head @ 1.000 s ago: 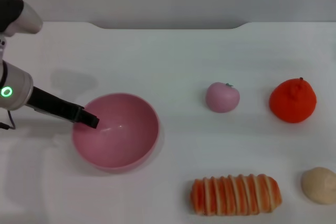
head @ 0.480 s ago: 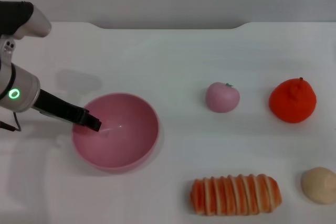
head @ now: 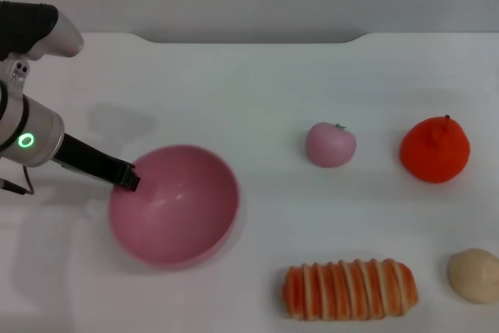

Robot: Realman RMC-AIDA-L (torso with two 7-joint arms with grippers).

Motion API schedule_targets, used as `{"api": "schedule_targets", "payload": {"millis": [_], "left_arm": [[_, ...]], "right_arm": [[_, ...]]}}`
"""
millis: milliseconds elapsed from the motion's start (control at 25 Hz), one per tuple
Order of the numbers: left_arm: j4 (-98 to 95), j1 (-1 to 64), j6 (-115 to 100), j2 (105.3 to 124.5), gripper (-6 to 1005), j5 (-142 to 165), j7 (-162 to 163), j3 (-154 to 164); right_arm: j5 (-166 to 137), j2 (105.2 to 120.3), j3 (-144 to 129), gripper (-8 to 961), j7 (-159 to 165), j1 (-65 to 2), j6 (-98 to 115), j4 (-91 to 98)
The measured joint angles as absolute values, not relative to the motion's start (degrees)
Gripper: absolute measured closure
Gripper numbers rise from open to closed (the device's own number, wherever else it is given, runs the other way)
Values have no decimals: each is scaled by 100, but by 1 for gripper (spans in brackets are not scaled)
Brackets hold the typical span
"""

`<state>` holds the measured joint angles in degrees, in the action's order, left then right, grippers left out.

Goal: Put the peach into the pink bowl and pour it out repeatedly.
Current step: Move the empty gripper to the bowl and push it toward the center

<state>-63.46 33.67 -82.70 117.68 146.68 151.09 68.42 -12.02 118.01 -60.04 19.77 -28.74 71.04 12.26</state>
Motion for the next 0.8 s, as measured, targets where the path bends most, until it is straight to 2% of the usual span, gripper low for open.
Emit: {"api": "schedule_targets", "payload": {"millis": [200,440,520,600,640,680,760,800], "left_arm": [[-6343,3390,-8251,11766,900,14670,15109,6839],[-6359,3395,-8212,11760,951,14670,15109,6779],[-6434,3386,-8134,11759,951,14668,15109,6773],[-6560,3346,-8038,11759,951,14660,15108,6767],[-6717,3294,-7956,11759,951,14644,15107,6749],[-6717,3294,-7956,11759,952,14644,15107,6749],[-6811,3280,-7927,11761,952,14625,15106,6723],[-6842,3280,-7920,11762,952,14623,15101,6711]], "right_arm": [[-1202,11795,-5979,510,1977,-2873,7100,1234],[-1218,11731,-5979,510,2378,-2874,7075,1318],[-1399,11607,-6020,510,3080,-2860,7017,1476],[-2006,11369,-6054,510,4336,-2827,6994,1765],[-2944,11088,-6053,510,5837,-2811,7106,2172],[-2944,11088,-6053,510,5837,-2811,7106,2172],[-4092,10847,-5996,510,7211,-2831,7403,2744],[-4670,10779,-5909,510,7704,-2853,7565,3062]]}}
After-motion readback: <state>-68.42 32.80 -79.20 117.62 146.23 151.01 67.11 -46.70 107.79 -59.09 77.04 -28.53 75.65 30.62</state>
